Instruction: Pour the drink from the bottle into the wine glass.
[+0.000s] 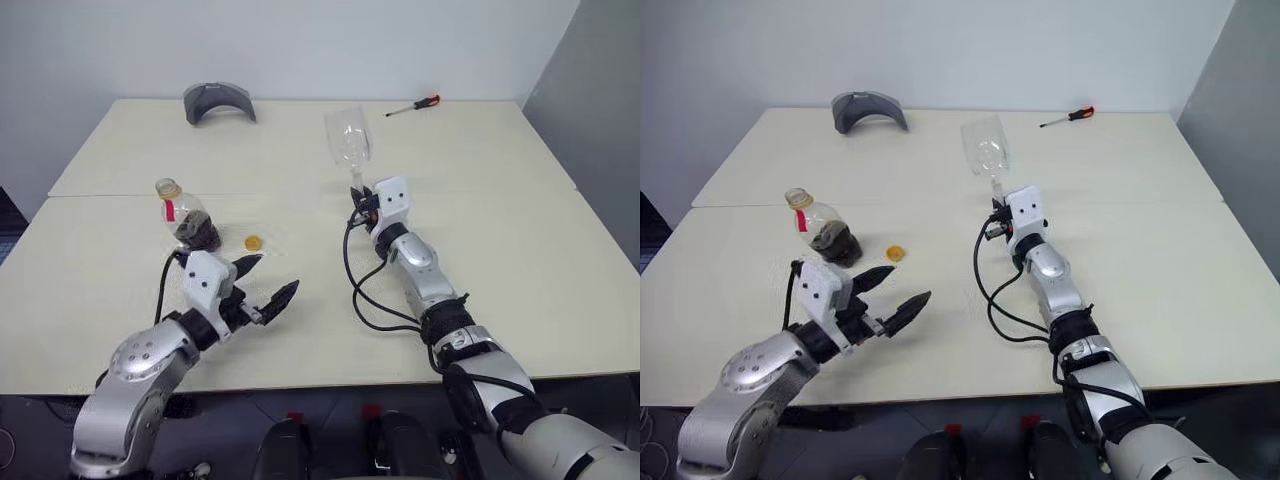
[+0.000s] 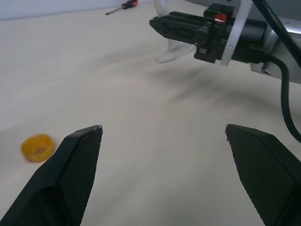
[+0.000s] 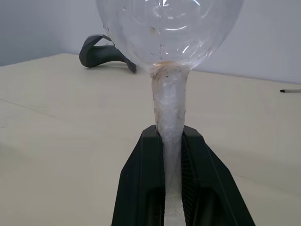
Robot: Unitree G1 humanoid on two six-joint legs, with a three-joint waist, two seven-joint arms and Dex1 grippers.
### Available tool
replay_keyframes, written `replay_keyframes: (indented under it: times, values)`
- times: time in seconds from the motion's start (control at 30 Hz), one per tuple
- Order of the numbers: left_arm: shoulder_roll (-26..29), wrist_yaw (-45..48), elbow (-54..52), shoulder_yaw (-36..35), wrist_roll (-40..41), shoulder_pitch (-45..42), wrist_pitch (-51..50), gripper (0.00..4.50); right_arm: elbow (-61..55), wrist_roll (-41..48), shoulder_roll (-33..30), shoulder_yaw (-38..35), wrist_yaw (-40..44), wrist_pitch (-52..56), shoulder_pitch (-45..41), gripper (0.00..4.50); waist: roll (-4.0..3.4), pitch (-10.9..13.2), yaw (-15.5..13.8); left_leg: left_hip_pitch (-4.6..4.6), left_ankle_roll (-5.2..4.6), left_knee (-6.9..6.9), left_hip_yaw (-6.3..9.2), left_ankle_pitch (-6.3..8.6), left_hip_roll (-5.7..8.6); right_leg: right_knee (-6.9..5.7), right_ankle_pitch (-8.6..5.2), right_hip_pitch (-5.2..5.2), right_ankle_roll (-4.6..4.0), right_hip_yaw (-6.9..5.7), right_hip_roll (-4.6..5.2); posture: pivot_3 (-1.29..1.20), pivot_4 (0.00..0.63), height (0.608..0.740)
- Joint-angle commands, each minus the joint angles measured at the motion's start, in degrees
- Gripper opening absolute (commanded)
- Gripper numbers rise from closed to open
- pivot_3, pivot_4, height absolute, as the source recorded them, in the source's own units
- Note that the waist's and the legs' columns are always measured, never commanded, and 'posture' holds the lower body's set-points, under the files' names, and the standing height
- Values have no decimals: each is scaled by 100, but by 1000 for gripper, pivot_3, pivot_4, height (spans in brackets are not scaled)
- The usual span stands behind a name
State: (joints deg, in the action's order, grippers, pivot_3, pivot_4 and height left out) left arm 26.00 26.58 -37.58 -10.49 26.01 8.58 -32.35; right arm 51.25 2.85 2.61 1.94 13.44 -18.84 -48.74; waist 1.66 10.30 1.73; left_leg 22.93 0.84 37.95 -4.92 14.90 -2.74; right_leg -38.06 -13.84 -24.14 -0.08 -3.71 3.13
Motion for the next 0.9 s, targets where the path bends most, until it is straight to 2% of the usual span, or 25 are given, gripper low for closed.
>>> replay_keyframes:
  times: [0.03,0.27,0.47,0.9]
  values:
    - [-150,-320,-495,-89,102,153,-65,4500,88,-21,161,-41,-45,-417,-206,132,0,0,0,0,0,0,1,0,-1,1,0,0,0,-1,0,0,150,740]
    - [-334,-702,-650,-9,94,89,-103,4500,690,-112,408,-69,-225,-574,-118,132,1,0,-6,-2,-15,4,9,7,-1,-3,2,4,-4,-6,-2,0,150,740]
    - [-369,-825,-796,71,119,223,-117,4500,665,-439,291,102,-404,-61,87,132,1,-2,-4,-3,-14,3,9,6,-1,-1,2,5,-6,-6,-3,0,150,740]
    - [-317,-717,-614,104,143,107,-17,4500,-1839,-373,-323,171,-26,1876,1050,132,8,-9,-41,-7,-19,5,13,6,2,-1,-12,11,19,-8,-2,0,150,740]
